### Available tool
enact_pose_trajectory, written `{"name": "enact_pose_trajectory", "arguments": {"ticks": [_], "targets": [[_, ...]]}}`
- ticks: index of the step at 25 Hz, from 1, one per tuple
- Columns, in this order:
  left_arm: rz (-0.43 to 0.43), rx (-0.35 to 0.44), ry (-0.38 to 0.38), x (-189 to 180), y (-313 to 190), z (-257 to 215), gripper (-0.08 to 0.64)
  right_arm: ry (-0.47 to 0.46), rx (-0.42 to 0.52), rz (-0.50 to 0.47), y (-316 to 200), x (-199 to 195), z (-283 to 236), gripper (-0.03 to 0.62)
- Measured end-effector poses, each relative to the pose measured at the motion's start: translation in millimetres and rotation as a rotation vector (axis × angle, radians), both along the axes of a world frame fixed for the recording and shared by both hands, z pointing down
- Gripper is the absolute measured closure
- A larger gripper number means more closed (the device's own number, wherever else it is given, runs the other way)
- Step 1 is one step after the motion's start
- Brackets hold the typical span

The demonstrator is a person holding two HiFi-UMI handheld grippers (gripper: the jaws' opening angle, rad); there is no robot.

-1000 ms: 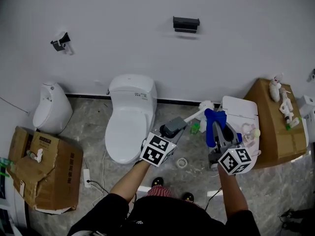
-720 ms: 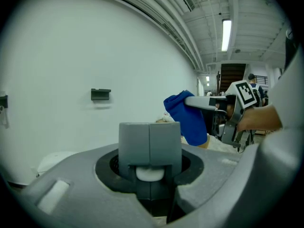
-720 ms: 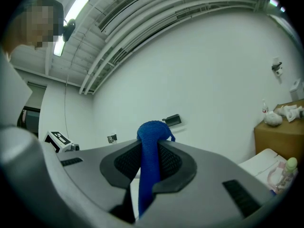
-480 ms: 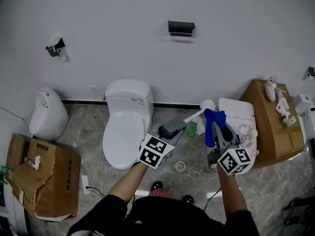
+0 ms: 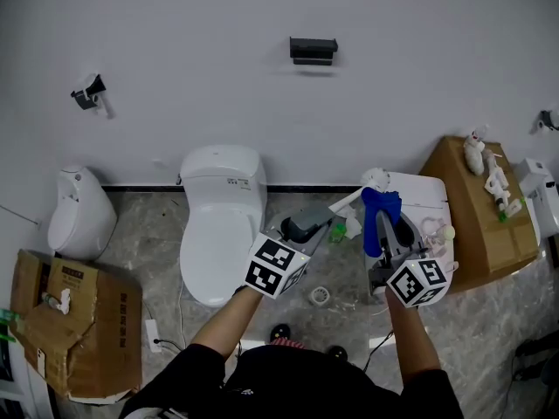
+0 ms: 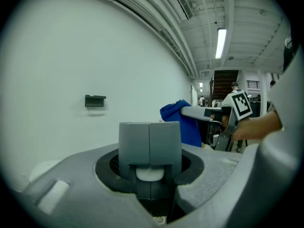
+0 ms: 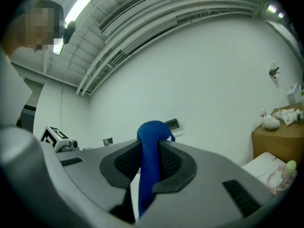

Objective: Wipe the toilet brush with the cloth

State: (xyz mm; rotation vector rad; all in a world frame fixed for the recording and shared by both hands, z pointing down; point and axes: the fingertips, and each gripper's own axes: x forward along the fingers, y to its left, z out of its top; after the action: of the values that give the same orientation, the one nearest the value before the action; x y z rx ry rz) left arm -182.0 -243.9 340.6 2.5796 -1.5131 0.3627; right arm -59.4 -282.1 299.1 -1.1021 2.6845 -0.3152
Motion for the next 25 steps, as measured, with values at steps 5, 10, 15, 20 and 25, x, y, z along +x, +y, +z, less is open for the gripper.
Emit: {"name": "enact_pose_trajectory", "arguments": {"ticks": [5,10,15,20,25], "targets": [[0.039,0.028,0.007,2,-2,-13,0.4,-0.011,0.01,0.014,-1,-3,-8,0.528],[0.075,0.049,0.02,1,-2,-24,0.4,-0.039,0.022,0.029,0,-8,-16,0.528],[0.106,0.061,0.034,-5,0,-33,0.4,-0.056,0.034,0.044,4,-17,-22,0.528],[0.138,0.069,0.041,-8,-1,-39,0.4,-0.073,0.063,0.05,9,-24,-31,0.528],[0.173,0.085,0.038,-11,0,-46,0.4,-0.075,0.08,0.05,17,-35,-37,0.528]]}}
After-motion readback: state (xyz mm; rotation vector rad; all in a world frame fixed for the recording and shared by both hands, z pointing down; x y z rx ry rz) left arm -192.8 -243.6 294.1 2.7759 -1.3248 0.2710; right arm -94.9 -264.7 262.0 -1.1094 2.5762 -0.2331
